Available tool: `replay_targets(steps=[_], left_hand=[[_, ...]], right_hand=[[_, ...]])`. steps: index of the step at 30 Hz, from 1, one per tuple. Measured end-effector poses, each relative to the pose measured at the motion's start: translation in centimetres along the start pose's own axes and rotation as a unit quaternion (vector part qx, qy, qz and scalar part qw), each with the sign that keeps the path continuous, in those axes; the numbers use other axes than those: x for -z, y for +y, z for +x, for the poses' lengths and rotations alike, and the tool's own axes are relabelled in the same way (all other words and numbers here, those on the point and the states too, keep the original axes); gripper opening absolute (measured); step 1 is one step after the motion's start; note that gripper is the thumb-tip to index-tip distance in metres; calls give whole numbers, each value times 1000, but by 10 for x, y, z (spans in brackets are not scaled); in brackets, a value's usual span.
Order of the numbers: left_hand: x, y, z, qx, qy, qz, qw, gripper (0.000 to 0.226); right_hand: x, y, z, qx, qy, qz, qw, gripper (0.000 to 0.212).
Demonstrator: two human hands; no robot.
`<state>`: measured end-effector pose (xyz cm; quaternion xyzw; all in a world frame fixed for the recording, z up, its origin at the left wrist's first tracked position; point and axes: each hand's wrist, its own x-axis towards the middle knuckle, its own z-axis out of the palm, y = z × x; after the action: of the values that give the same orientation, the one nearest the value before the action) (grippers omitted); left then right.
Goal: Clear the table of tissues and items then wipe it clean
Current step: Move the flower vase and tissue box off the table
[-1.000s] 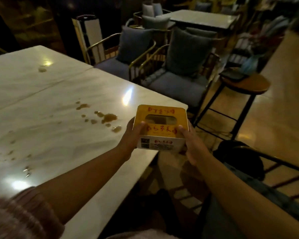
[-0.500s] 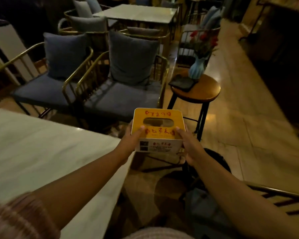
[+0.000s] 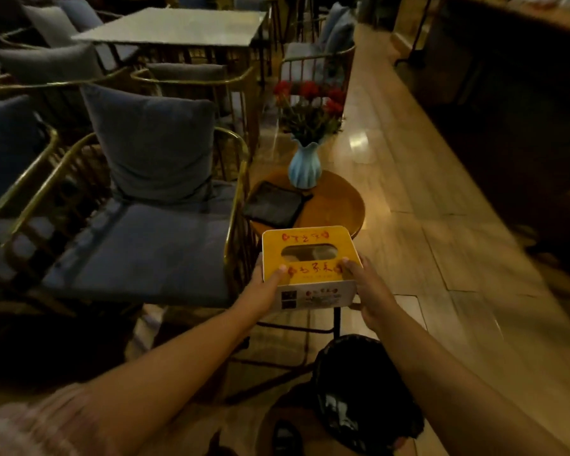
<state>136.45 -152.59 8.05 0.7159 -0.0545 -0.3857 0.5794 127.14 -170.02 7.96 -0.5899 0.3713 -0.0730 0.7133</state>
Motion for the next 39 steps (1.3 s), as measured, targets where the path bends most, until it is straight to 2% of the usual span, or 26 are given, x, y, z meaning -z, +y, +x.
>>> replay_targets(steps=[6, 12, 17, 19, 21, 23, 24, 25, 27, 31, 35, 39], left_hand=[[-37, 35, 103, -5, -14, -3, 1000, 54], [-48, 53, 176, -13, -42, 20, 999, 56], [-55, 62, 202, -35, -62, 15, 997, 61], [-57, 61, 206, -66, -34, 14, 997, 67], [-55, 64, 212, -124, 38, 66, 989, 72], [-42, 75, 228, -211, 88, 181, 957, 65], [-34, 81, 240, -245, 84, 262, 930, 61], [-26, 87, 251, -259, 66, 339, 902, 57], [-13, 95, 269, -250, 20, 431, 867, 50], [-7, 90, 269, -256, 7, 437, 863, 50], [-14, 75, 249, -249, 44, 436, 864, 52], [-36, 85, 235, -208, 57, 456, 863, 51]], right_hand=[[32, -37, 90, 37, 66, 5, 997, 34], [41, -52, 165, 84, 51, 27, 995, 15], [49, -57, 201, 94, 52, 13, 994, 14], [51, -64, 209, 106, 68, -34, 991, 13], [50, -69, 216, 127, 139, -117, 975, 25], [41, -73, 217, 122, 253, -251, 926, 50], [33, -72, 216, 114, 279, -298, 906, 58], [24, -70, 213, 105, 278, -321, 900, 63], [6, -63, 207, 85, 244, -305, 917, 72], [0, -57, 217, 106, 204, -278, 933, 75], [24, -79, 252, 131, 149, -409, 891, 63], [42, -99, 276, 107, 83, -522, 842, 59]])
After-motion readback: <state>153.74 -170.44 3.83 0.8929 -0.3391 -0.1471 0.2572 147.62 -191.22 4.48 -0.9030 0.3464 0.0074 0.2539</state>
